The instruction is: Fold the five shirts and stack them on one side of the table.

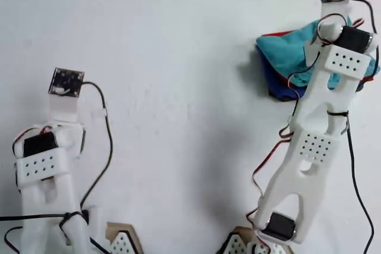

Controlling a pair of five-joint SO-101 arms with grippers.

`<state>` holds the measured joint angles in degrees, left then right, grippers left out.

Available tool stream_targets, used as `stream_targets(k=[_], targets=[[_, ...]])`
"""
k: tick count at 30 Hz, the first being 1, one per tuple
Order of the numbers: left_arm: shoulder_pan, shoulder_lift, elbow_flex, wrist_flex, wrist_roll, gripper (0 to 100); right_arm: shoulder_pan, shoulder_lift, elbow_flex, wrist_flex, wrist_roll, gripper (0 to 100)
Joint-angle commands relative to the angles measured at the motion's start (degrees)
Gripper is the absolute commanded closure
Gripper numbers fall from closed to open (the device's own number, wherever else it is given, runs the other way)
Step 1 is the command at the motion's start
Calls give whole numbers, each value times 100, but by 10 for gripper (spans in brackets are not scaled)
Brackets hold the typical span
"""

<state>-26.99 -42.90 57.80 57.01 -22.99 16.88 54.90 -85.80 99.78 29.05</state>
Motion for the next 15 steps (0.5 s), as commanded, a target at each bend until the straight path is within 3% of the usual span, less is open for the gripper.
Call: stream_targets(k=[1,15], targets=[[-26,-105,-242,-53,62,973,66,-576,-114,171,-9,979],[-35,-114,-233,-53,62,973,-180,-2879,4123,-75,378,979]])
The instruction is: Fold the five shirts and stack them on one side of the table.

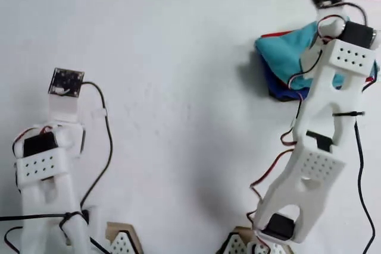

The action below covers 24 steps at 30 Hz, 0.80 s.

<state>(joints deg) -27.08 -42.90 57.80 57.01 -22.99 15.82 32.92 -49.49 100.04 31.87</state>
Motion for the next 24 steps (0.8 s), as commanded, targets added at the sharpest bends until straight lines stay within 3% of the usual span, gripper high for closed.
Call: stream_targets(k=[1,7,11,16,20,24], targets=[[-26,-114,-233,-53,62,973,-75,-708,554,-189,97,979],[-9,-123,-277,220,44,973,-84,-778,519,-338,97,979],[-9,-132,-321,466,26,973,-66,-1156,-255,-295,53,979],[-9,-132,-1218,1635,18,973,-75,-2062,-554,154,-79,979],[-9,-132,-2457,2743,18,973,-48,-3310,484,154,-563,979],[-9,-132,-3415,3745,9,973,-620,-4971,2989,136,-607,979]])
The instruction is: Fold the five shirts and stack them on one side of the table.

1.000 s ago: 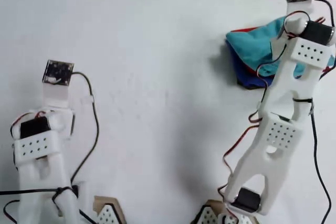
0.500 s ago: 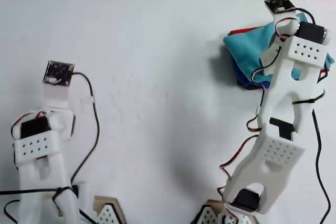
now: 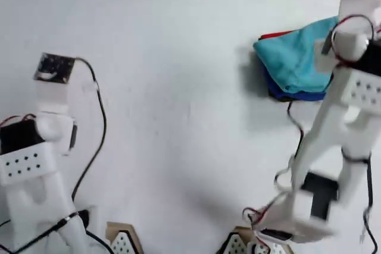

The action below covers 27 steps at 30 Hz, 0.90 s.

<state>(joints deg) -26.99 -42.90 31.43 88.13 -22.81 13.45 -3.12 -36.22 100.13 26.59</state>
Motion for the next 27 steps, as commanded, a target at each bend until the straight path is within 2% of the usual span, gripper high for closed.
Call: stream_targets(k=[1,3,7,12,16,21,27], targets=[[-18,-141,-936,826,-26,973,-585,-1824,2312,92,-79,979],[-18,-290,-1095,1090,-387,973,-954,-2721,3552,-215,-220,979],[-18,-1591,-787,721,-967,973,-1103,-4435,5793,-1604,-554,979],[0,-3121,743,53,-967,966,-1437,-5780,7974,-2695,-448,978],[-44,-3288,1921,-132,-967,893,-1868,-6343,9187,-3248,62,978],[-44,-3613,2651,-281,-967,797,-1974,-7134,10277,-3618,88,978],[-53,-4273,4075,-580,-967,778,-1982,-8295,11754,-3679,97,979]])
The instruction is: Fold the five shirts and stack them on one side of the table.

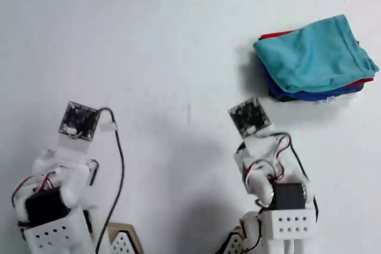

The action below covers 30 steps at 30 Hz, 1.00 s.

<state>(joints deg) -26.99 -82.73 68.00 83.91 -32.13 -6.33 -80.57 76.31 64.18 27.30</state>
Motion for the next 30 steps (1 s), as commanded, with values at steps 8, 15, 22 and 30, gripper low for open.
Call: stream_targets(k=[8,15,22,30], targets=[[-88,-1609,901,-79,2066,778,163,-2316,2066,576,0,978],[1477,-2180,1481,-97,2593,778,163,-2246,2048,743,-1820,978],[1547,-2163,1587,-255,2629,779,154,-2246,2057,840,-2541,979],[1565,-2136,1921,-677,2593,906,163,-2246,2057,840,-2549,979]])
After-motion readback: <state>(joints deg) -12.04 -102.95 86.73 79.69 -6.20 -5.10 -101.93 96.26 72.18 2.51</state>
